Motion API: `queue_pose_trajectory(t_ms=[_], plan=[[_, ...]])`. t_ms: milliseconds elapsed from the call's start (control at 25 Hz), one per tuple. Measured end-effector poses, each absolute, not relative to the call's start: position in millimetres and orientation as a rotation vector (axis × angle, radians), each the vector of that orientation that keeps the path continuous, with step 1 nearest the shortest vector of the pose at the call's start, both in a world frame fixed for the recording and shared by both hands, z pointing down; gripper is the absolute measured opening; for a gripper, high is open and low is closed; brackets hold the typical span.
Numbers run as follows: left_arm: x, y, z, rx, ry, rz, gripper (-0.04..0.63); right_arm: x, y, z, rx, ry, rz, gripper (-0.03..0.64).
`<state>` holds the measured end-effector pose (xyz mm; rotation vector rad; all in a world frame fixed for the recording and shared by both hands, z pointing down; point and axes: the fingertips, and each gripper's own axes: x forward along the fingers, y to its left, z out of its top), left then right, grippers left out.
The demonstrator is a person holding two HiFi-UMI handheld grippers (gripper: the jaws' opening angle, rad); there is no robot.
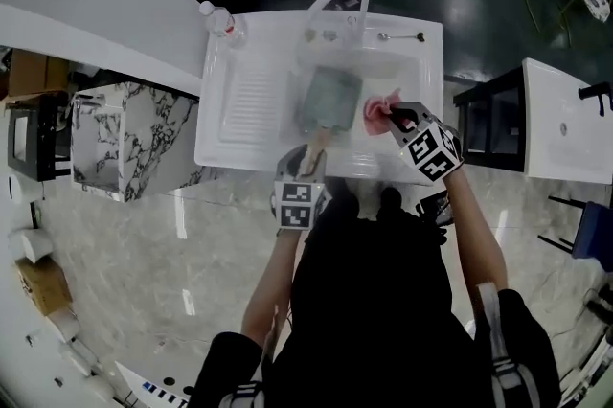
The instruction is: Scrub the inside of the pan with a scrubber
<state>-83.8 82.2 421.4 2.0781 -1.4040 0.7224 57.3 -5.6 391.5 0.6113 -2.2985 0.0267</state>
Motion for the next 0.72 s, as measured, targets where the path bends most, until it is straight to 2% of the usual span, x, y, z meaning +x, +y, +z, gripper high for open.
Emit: queue_pose_trajectory(t_ms=[200,400,720], plan=[[-54,91,379,2.1,-1.498,0.639,0.139,98,16,349,0.699,-2.38,0.045,0.037],[-21,108,350,2.106,-1.551,0.561,0.095,124,43,322,0.762,-2.54,0.221,0.036],[29,141,309,2.138,-1.65,0.454,0.06,171,90,268,0.674,-2.764,0.352,0.035]])
